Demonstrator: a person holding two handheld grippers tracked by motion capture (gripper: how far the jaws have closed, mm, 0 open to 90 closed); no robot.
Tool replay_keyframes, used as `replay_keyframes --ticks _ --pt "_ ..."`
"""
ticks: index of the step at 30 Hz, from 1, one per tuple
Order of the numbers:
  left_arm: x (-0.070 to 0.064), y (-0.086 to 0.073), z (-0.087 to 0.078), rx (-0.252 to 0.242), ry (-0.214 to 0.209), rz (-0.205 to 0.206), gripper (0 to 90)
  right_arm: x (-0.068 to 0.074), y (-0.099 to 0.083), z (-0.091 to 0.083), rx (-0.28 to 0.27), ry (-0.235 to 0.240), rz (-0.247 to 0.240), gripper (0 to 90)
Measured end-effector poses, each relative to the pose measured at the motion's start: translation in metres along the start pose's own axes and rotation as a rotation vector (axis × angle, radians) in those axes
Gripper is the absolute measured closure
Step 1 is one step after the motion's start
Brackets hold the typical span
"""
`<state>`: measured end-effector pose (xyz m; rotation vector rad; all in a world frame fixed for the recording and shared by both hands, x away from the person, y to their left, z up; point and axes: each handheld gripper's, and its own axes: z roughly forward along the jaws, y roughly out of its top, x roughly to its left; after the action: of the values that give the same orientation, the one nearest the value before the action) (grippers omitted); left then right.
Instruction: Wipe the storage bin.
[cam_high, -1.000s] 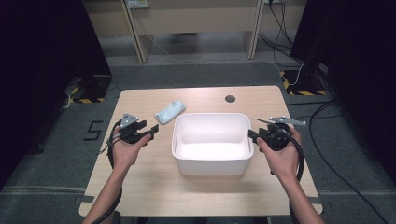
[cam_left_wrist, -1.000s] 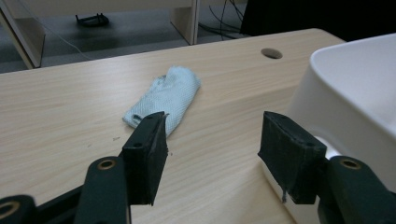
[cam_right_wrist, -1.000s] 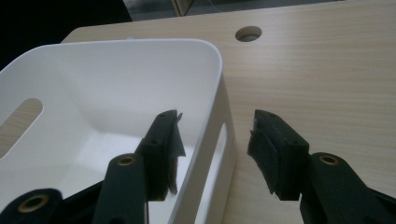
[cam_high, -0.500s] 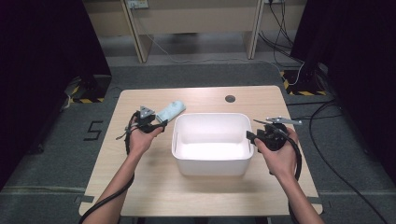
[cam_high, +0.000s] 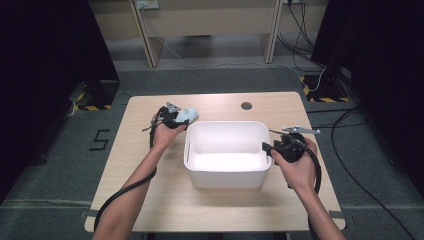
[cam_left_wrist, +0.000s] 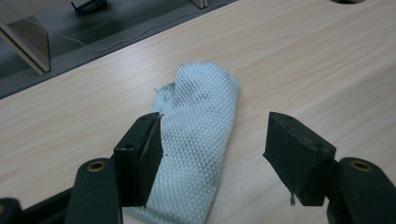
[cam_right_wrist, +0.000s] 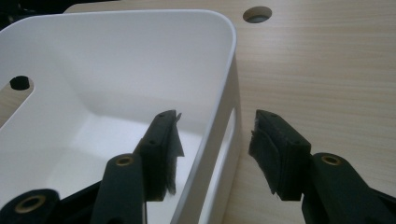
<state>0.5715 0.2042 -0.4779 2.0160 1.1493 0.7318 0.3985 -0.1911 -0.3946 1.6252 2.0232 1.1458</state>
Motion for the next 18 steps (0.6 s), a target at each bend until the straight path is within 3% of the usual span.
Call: replay_keyframes --ticks 4,16,18 --pt "-0.002 0.004 0.016 0.014 -0.007 0.009 35.7 -0.003 0.0 0.001 0.003 0.002 0.004 50.6" --pt "0.001 0.005 0.04 0.063 -0.025 -0.014 34.6 0.0 -0.003 0.008 0.024 0.015 0.001 50.6" --pt "0.0 0.003 0.045 0.085 -0.026 -0.003 34.9 0.0 -0.002 0.008 0.021 0.018 -0.001 50.5"
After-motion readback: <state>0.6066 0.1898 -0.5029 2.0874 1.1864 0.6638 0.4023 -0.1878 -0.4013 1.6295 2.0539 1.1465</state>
